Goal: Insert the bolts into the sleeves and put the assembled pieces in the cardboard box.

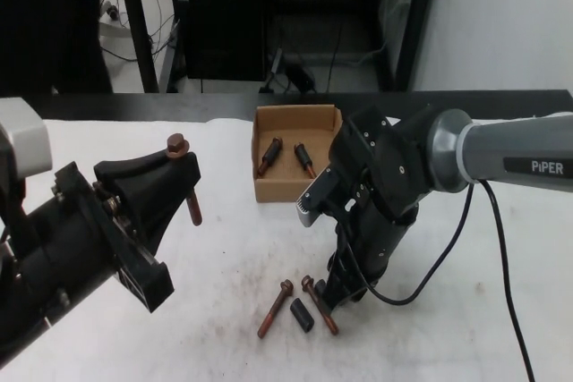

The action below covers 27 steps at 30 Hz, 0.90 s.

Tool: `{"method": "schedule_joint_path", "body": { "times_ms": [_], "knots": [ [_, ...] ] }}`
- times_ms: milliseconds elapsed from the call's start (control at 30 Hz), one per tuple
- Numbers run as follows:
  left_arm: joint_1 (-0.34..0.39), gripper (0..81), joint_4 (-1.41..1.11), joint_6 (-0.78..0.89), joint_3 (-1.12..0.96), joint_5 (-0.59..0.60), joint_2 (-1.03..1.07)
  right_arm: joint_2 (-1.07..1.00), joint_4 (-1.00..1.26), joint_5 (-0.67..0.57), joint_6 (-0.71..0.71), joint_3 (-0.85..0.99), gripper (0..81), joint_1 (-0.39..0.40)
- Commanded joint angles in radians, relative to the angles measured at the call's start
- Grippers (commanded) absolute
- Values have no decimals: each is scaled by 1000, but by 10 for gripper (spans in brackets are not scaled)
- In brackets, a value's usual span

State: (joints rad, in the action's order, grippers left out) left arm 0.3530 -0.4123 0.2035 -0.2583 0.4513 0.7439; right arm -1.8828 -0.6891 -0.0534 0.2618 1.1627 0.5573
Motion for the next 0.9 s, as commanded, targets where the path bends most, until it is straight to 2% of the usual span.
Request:
{"method": "schedule_joint_path", "body": {
  "times_ms": [0,67,133,233,433,600,700,800,867],
  "knots": [
    [-1,1,-11,-2,-2,-2,-7,0,12,-6,10,3,327,1],
    [-1,1,-11,-2,-2,-2,-7,0,12,-6,10,3,286,1],
    [-1,1,-11,-2,-2,-2,-7,0,9,-6,8,3,201,1],
    [-1,1,-11,-2,-2,-2,-7,0,-7,-6,8,3,11,1],
    [-1,1,-20,2,-2,-103,-7,25,-83,-6,0,12,4,1],
    [-1,1,-143,132,-2,-79,-7,142,-88,-27,-31,11,4,-1],
    [-1,1,-218,191,-2,4,-7,247,-36,-208,-138,11,4,-13],
    [-1,1,-256,194,-2,120,-7,345,105,-444,-262,-6,4,-32],
    [-1,1,-258,204,-19,186,-1,406,215,-545,-335,-30,4,-34]
  ]
}}
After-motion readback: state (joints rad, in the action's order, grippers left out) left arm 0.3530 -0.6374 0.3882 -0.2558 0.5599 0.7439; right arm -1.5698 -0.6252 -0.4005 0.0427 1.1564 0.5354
